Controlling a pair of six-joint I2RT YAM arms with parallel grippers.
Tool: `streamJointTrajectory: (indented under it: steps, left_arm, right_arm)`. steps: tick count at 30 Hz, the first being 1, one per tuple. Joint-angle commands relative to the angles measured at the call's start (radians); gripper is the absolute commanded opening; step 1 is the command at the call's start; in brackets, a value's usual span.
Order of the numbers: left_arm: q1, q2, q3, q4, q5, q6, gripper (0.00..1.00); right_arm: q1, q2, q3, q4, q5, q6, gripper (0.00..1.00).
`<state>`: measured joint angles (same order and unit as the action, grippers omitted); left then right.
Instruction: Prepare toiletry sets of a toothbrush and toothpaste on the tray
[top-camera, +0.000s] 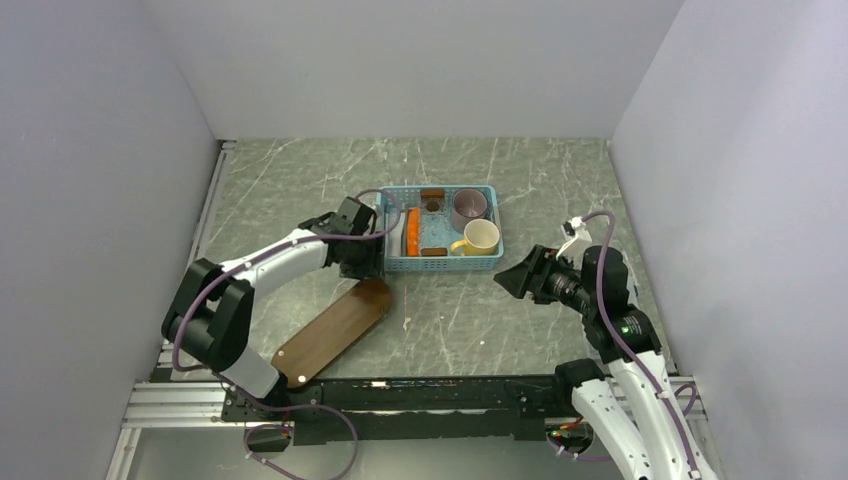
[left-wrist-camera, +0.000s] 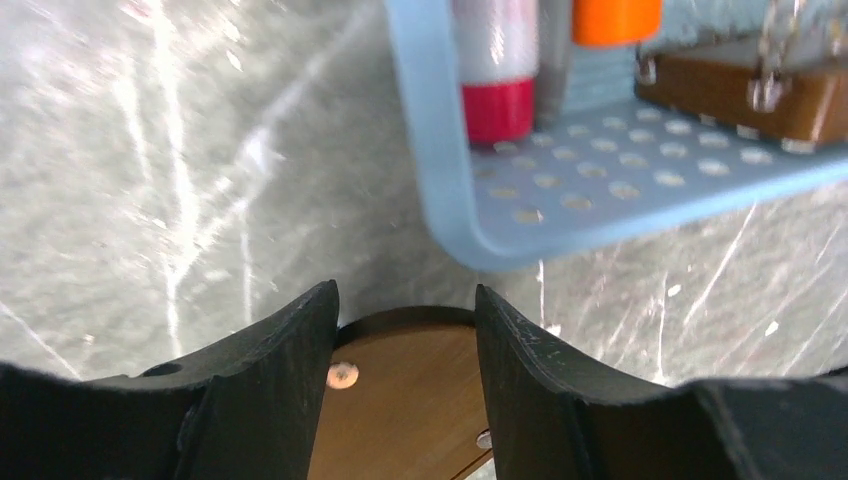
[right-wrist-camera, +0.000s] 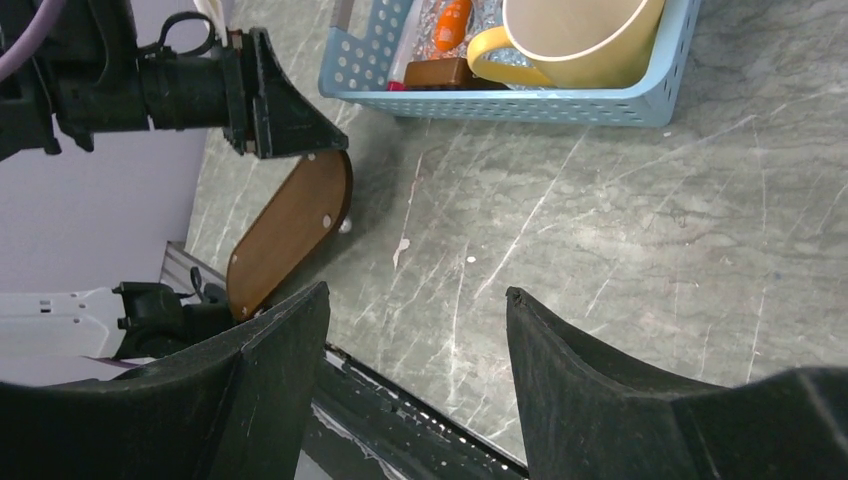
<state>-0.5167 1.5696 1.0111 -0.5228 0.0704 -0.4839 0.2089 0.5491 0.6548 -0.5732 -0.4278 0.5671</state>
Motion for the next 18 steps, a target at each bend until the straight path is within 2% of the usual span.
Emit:
streamJointTrajectory:
  steps: [1, 12, 18]
  left_arm:
    - [-0.062, -0.053, -0.047, -0.076, 0.028, -0.027, 0.57]
    - [-0.236, -0.063, -0.049, -0.031, 0.025, -0.075, 0.56]
    - [-0.364, -0.036, -0.014, -0.014, 0.020, -0.104, 0.56]
  right_arm:
    - [0.004, 0.014, 0.019, 0.044, 0.014, -0.024, 0.67]
    - [0.003, 0.020, 0.019, 0.035, 0.022, -0.036, 0.68]
    - [0.009, 0.031, -0.007, 0.038, -0.061, -0.063, 0.66]
